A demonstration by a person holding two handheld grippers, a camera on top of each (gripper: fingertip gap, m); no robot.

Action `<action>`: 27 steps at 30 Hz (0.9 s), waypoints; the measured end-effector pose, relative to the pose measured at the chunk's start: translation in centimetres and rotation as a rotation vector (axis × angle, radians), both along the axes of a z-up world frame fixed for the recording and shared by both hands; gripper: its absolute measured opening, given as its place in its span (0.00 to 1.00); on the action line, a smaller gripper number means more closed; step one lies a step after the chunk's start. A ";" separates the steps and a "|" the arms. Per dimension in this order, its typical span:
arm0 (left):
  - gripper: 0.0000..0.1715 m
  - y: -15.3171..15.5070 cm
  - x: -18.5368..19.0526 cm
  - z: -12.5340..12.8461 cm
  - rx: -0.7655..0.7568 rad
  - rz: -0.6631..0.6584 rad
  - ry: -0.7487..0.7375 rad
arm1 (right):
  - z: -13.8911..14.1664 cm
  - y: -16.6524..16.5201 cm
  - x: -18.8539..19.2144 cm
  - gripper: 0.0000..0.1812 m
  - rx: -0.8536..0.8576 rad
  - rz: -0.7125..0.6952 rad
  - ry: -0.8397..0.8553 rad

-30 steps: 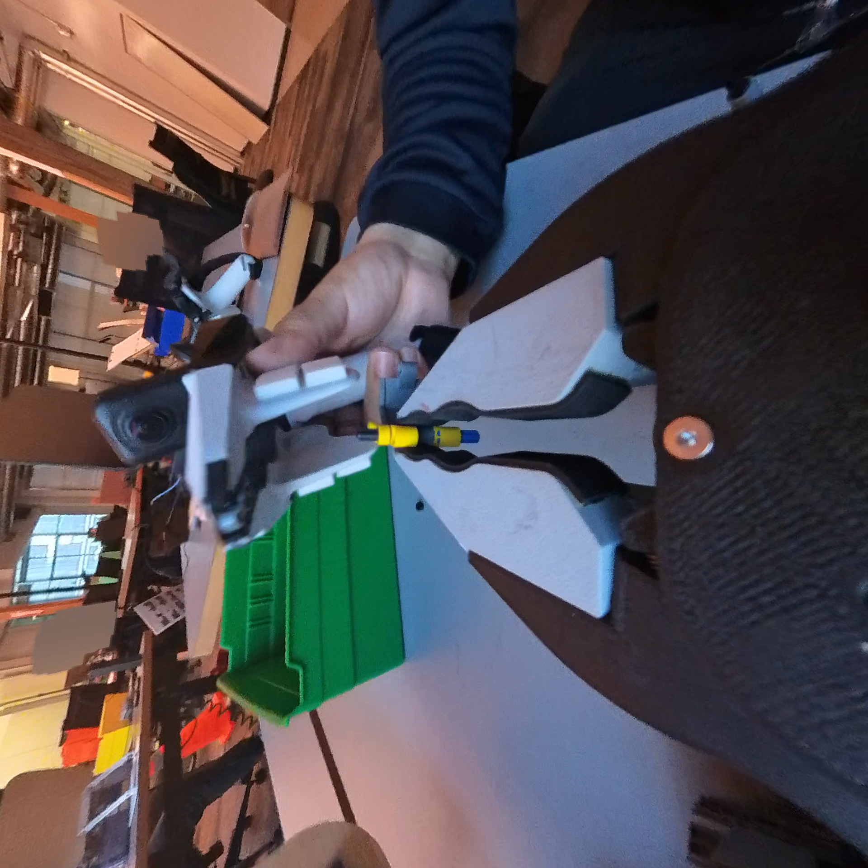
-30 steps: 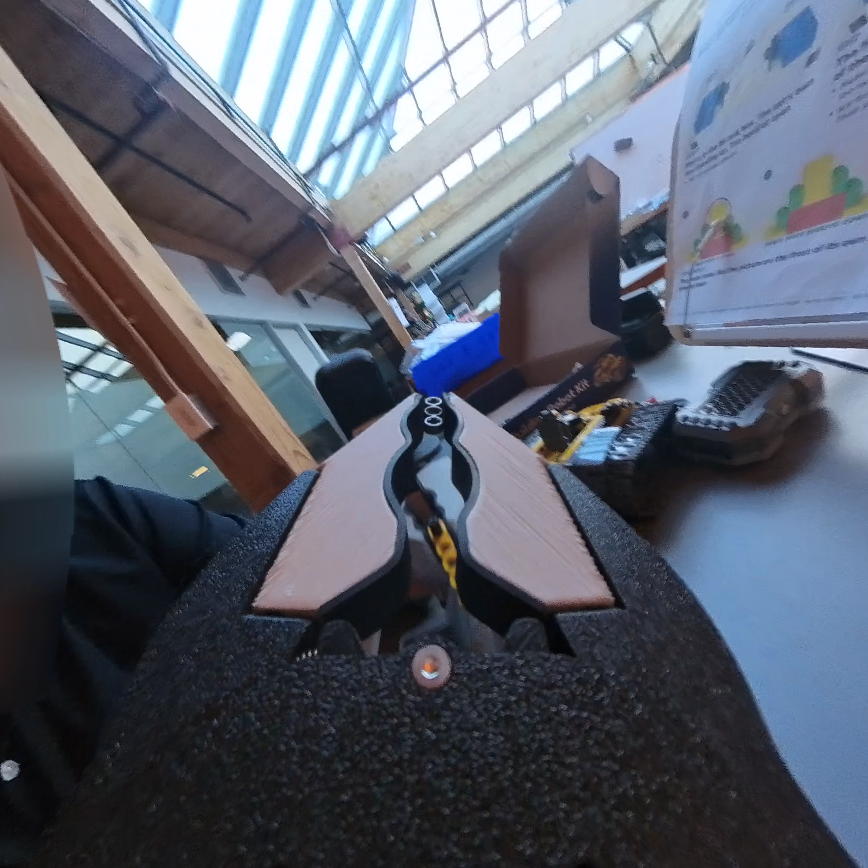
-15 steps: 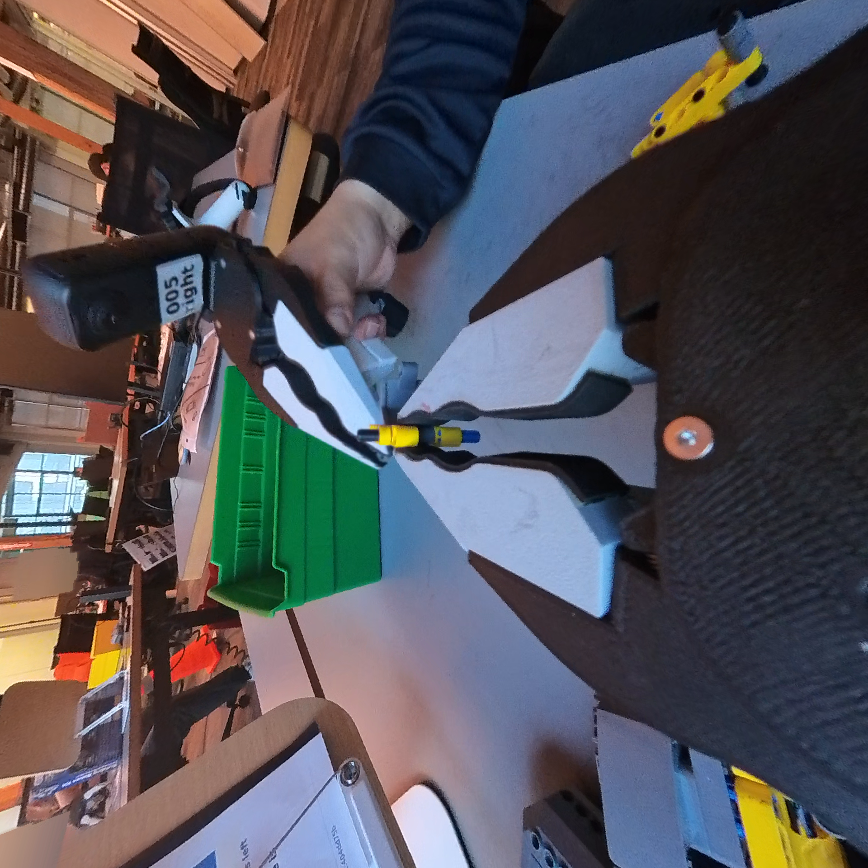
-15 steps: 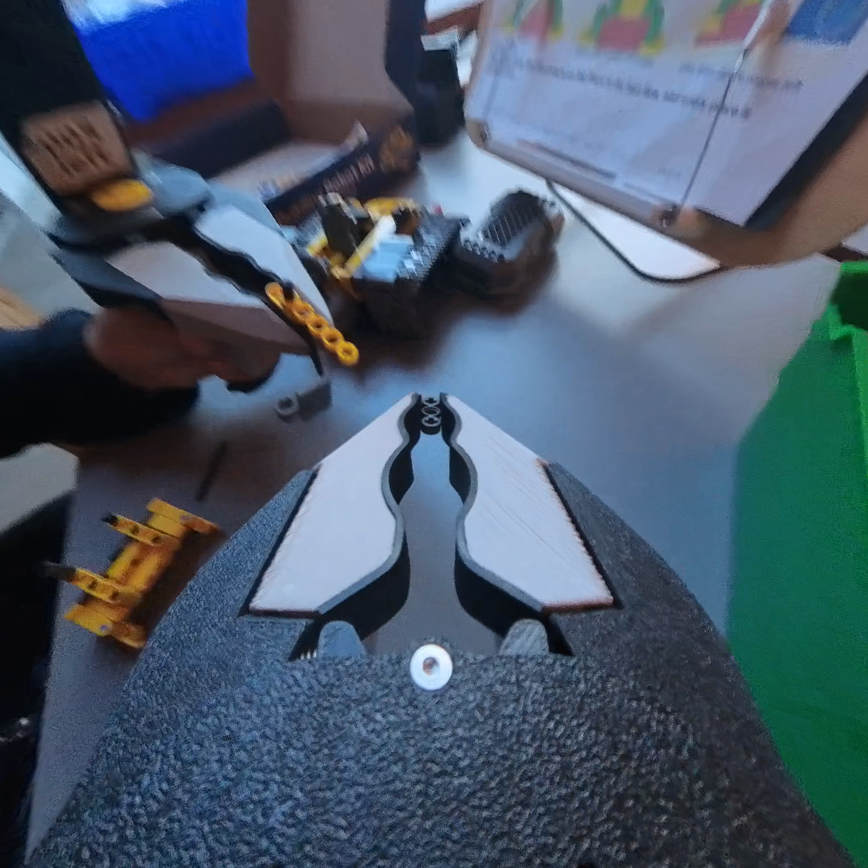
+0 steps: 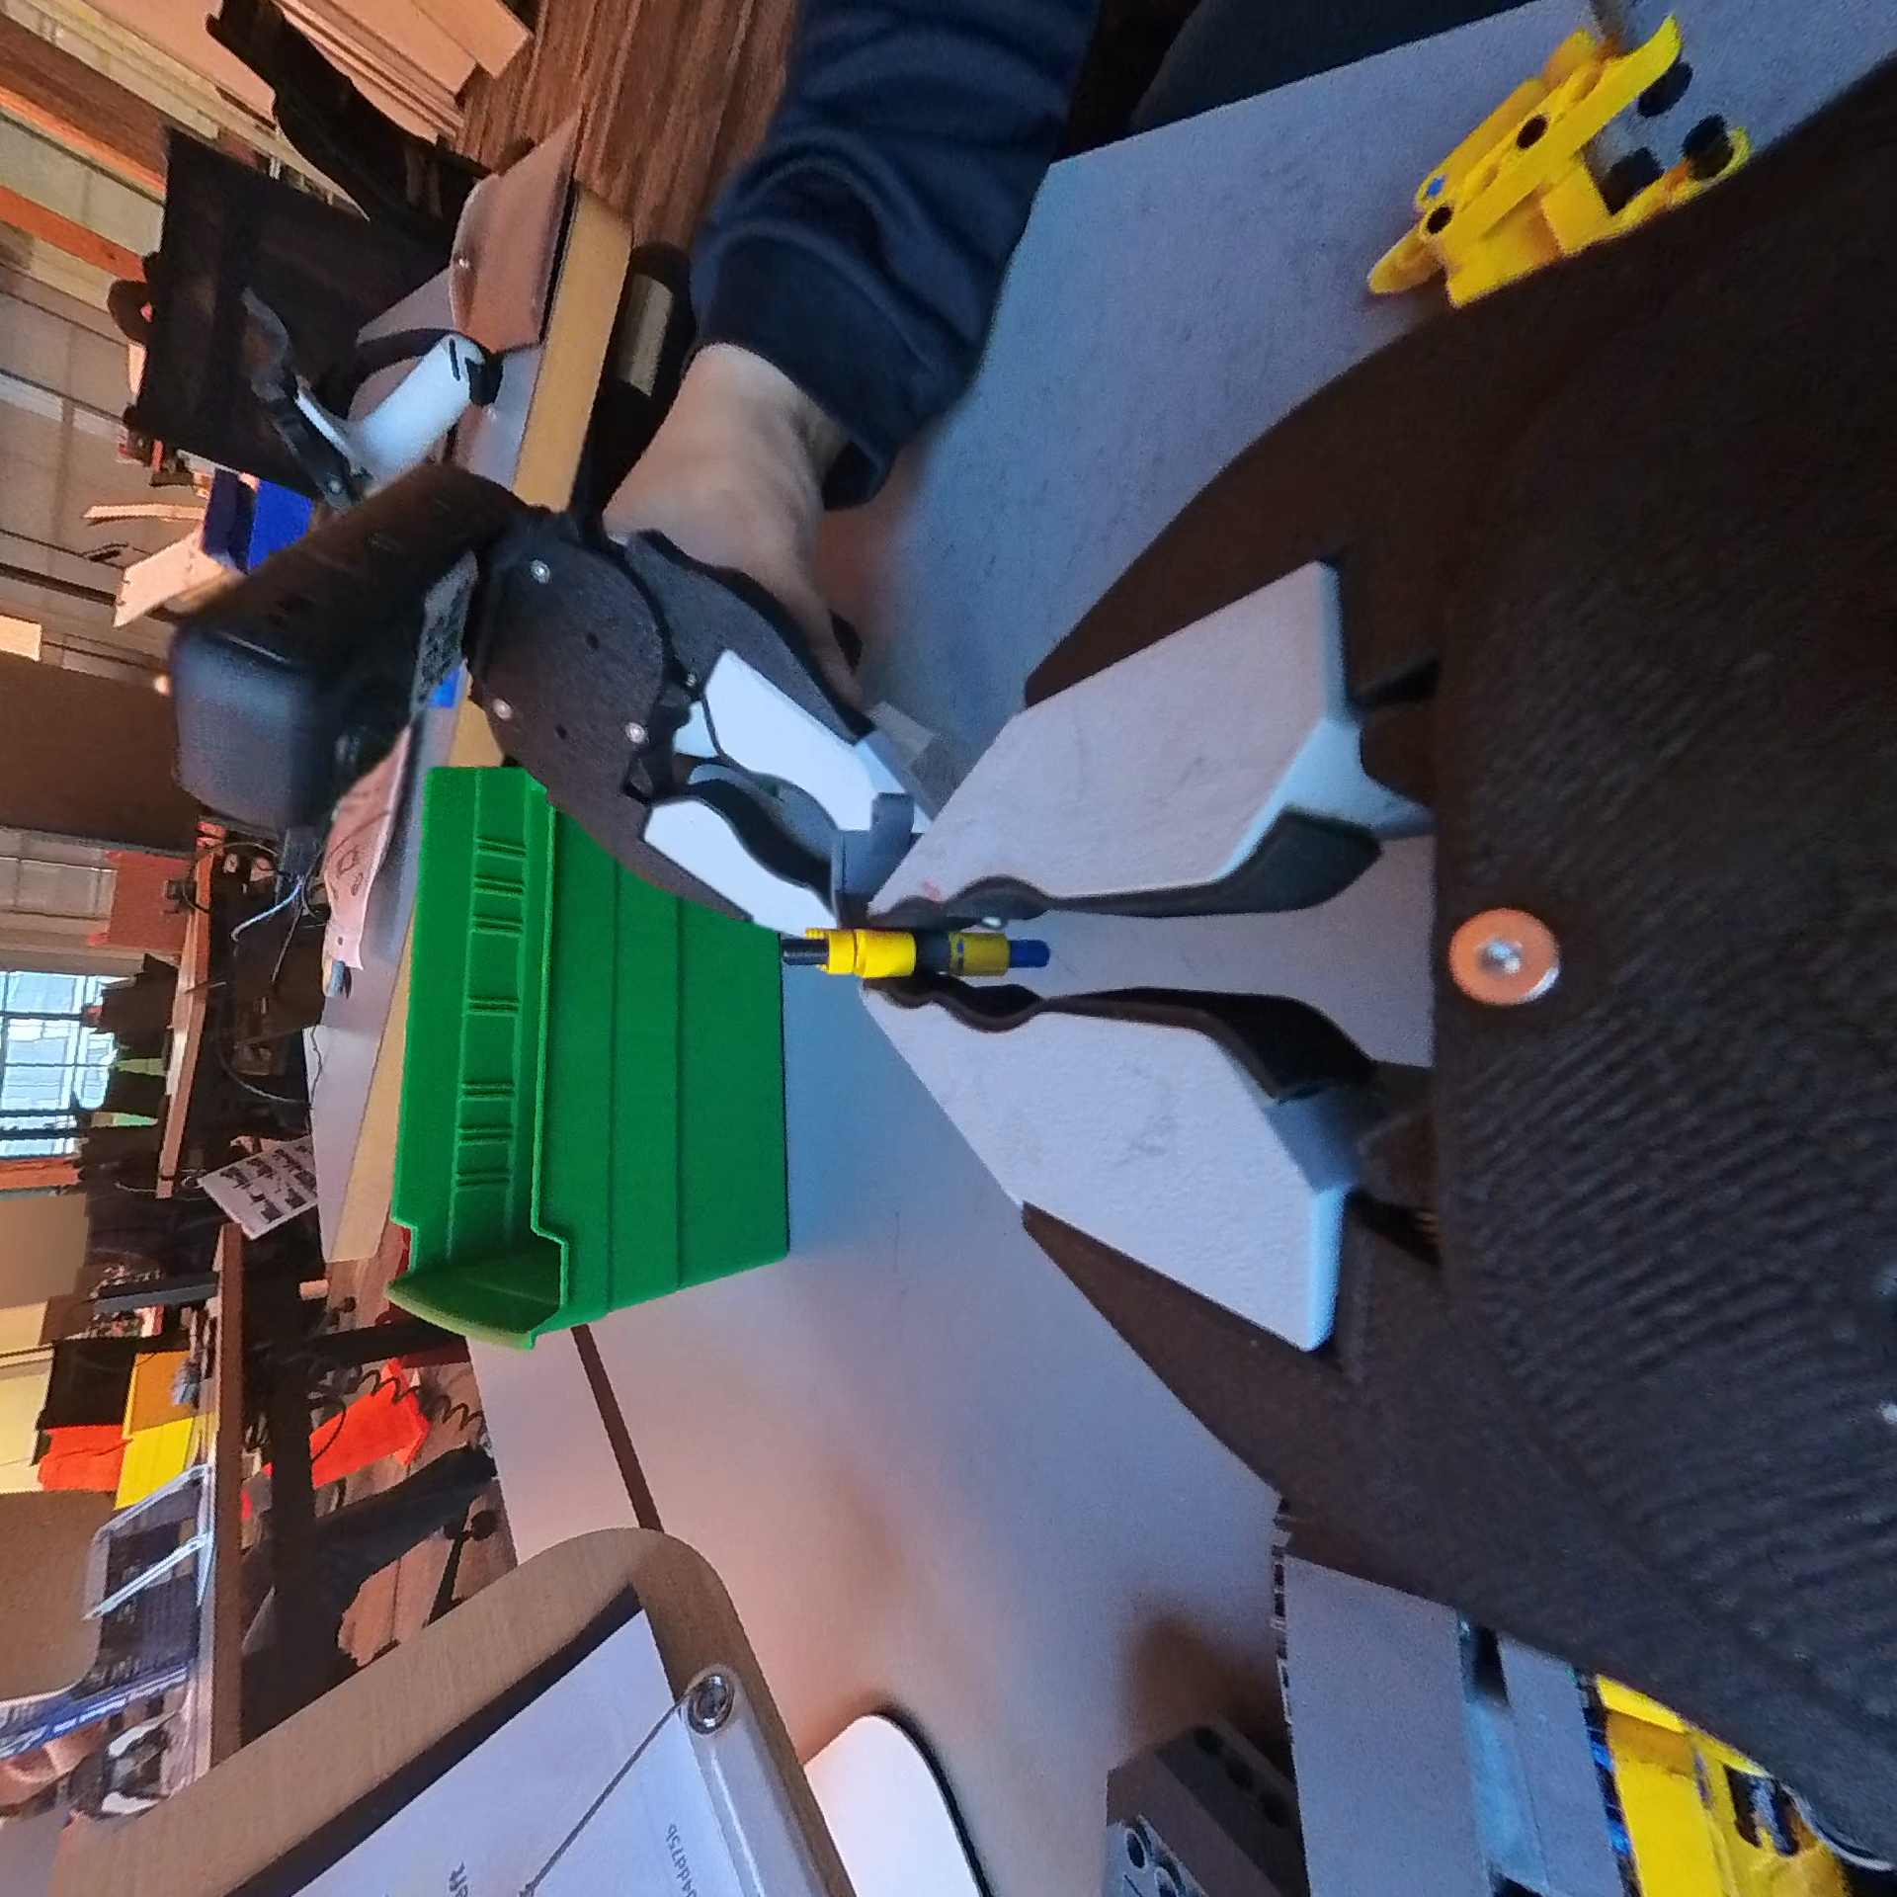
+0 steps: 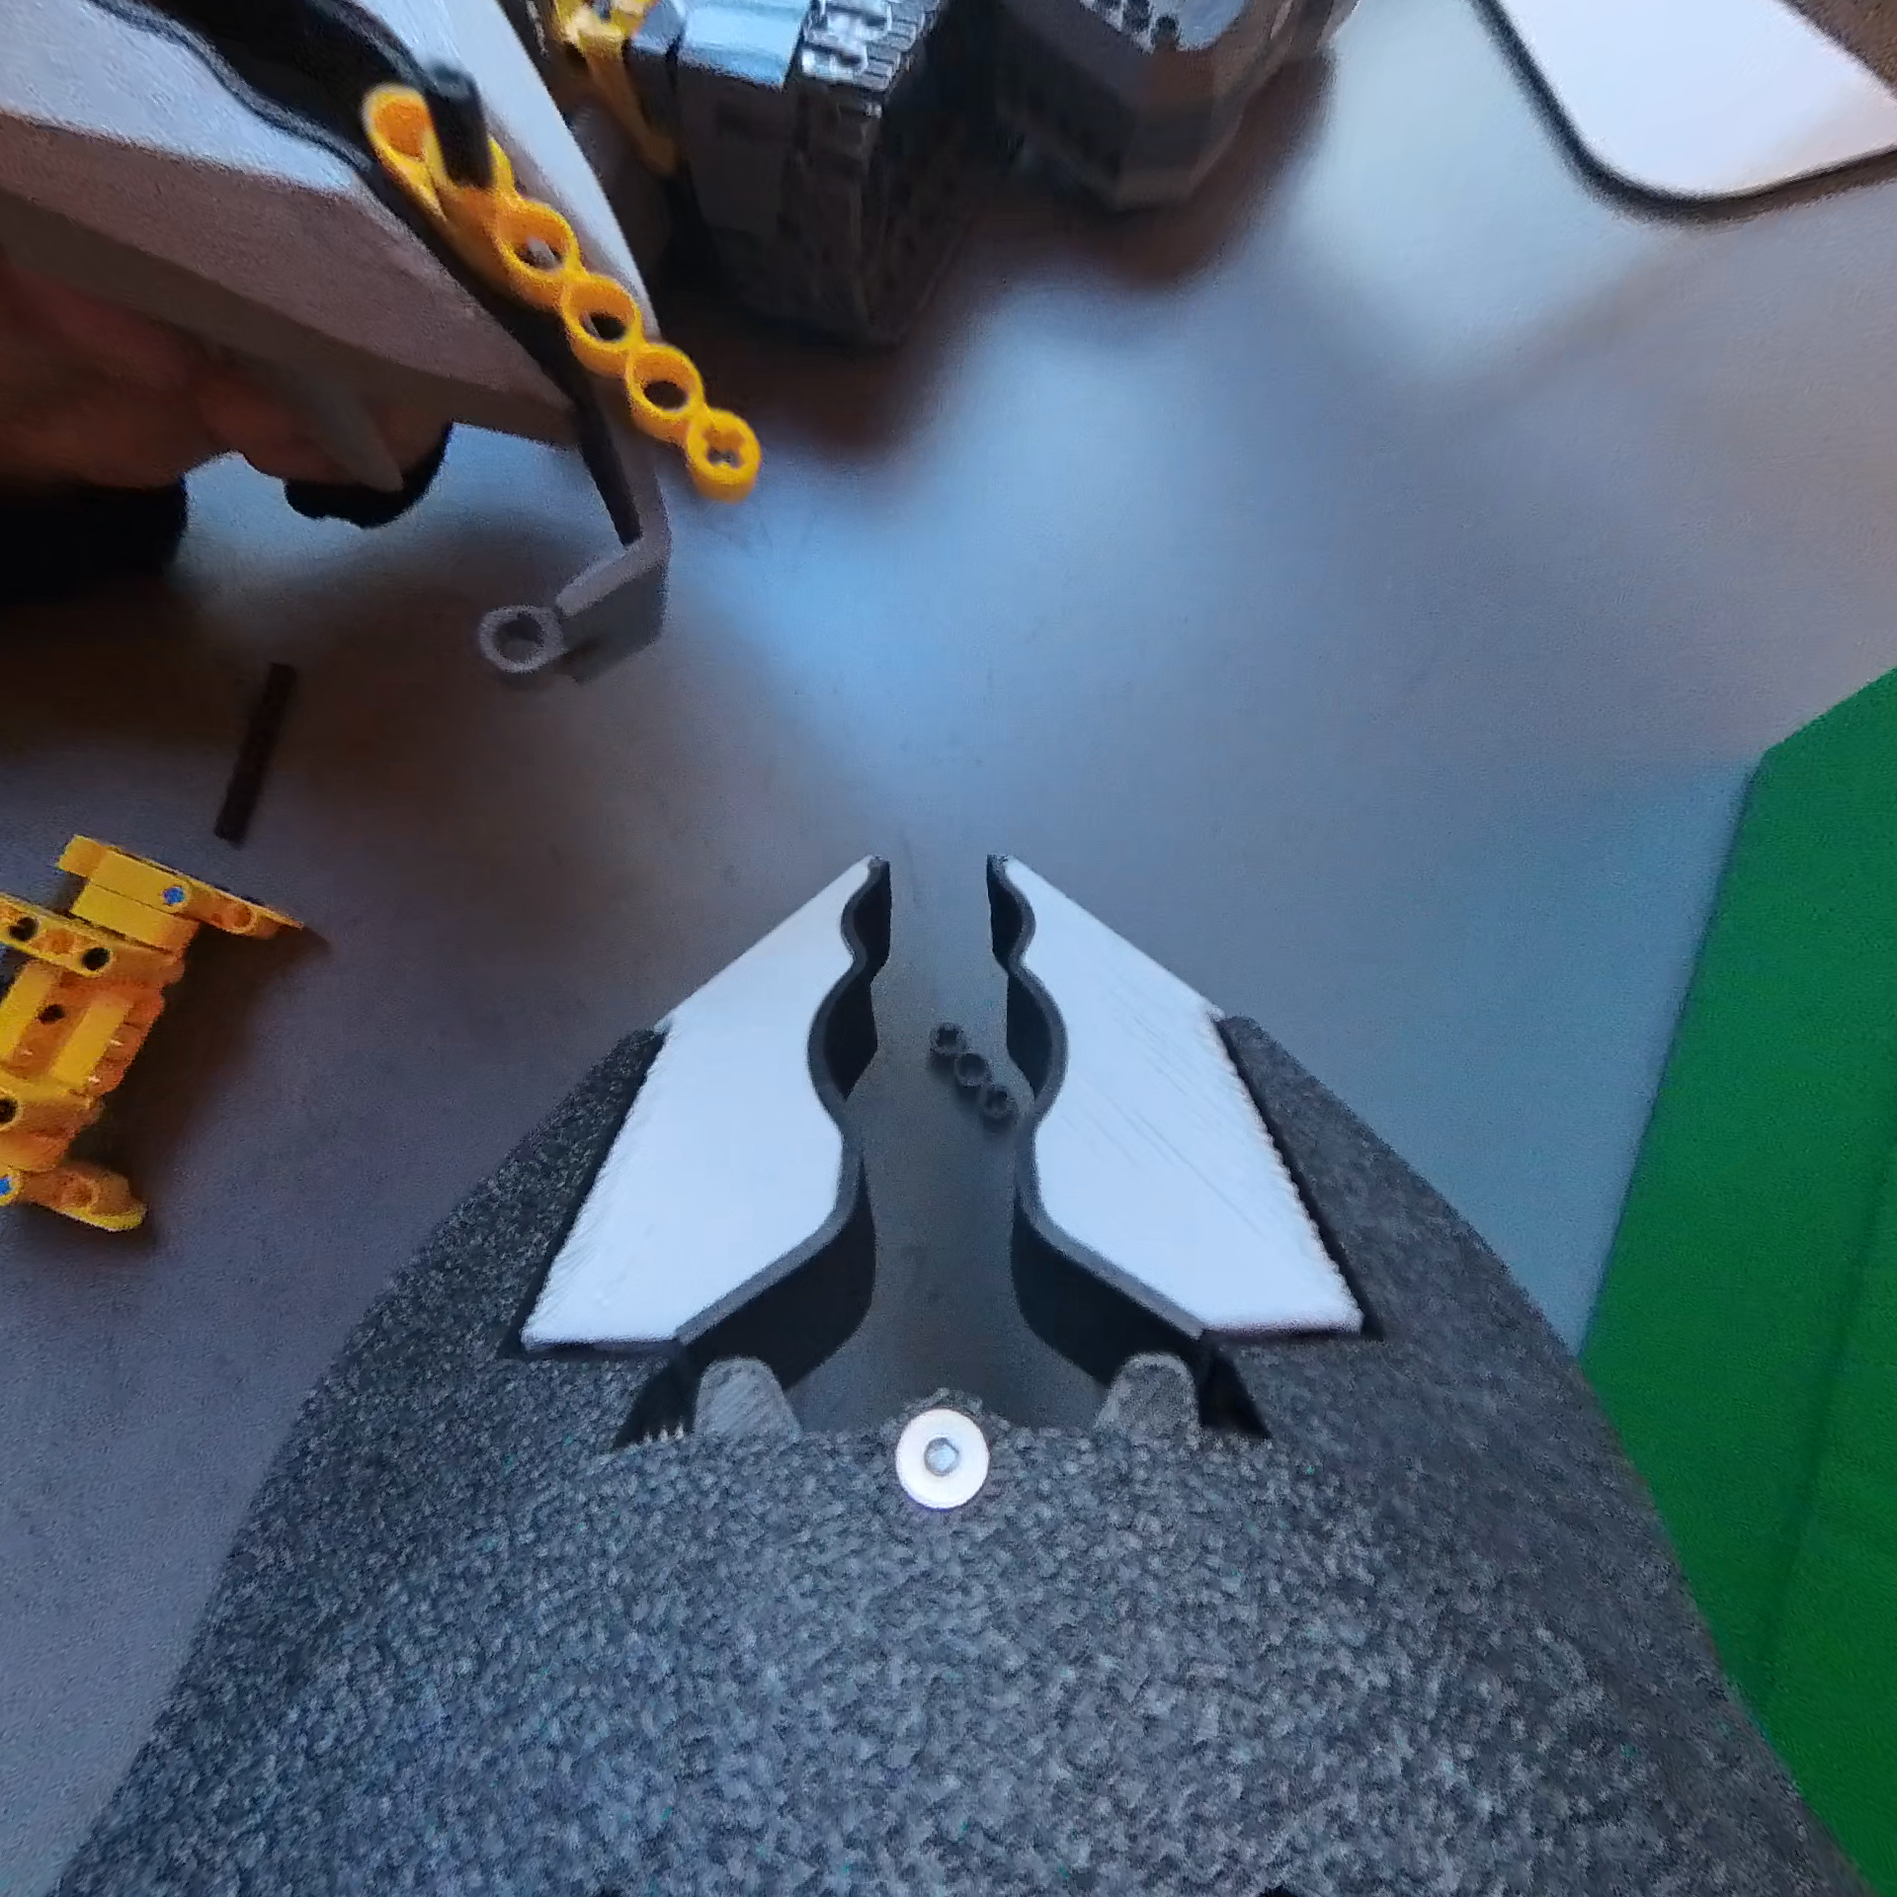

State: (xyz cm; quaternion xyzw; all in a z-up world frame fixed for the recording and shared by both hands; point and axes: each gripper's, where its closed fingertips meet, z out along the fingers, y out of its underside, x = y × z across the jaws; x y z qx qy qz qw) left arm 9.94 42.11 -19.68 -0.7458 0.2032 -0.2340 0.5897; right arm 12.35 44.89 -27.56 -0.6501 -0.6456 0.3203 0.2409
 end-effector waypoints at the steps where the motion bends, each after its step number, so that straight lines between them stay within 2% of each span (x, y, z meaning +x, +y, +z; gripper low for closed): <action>1: 0.03 0.0 0.0 0.0 0.000 0.001 0.001 | 0.4 0.1 -0.1 0.10 -0.005 -0.005 0.021; 4: 0.03 0.1 -0.1 -0.1 -0.004 0.003 0.000 | 2.3 -0.1 -0.6 0.11 -0.051 -0.003 0.129; 9: 0.03 -0.2 0.1 0.3 0.003 -0.022 -0.041 | 7.1 -1.6 -1.0 0.14 -0.167 0.057 0.391; 15: 0.03 -0.5 0.8 0.3 -0.020 -0.077 -0.075 | 10.1 -1.6 -0.5 0.17 -0.254 0.082 0.547; 18: 0.03 -1.3 2.4 0.2 -0.037 -0.172 -0.094 | 9.9 -2.7 -0.6 0.18 -0.304 0.128 0.533; 19: 0.03 -1.5 2.8 0.3 -0.039 -0.195 -0.112 | 9.4 -3.6 -0.6 0.16 -0.332 0.173 0.499; 20: 0.03 -1.5 2.9 0.4 -0.042 -0.205 -0.132 | 8.9 -4.5 -0.6 0.09 -0.350 0.214 0.463; 24: 0.04 -1.1 2.2 0.8 -0.053 -0.183 -0.222 | 8.4 -4.8 -0.9 0.03 -0.304 0.213 0.442; 27: 0.04 -1.1 1.8 1.5 -0.047 -0.180 -0.289 | 8.7 -4.7 -0.9 0.03 -0.301 0.204 0.456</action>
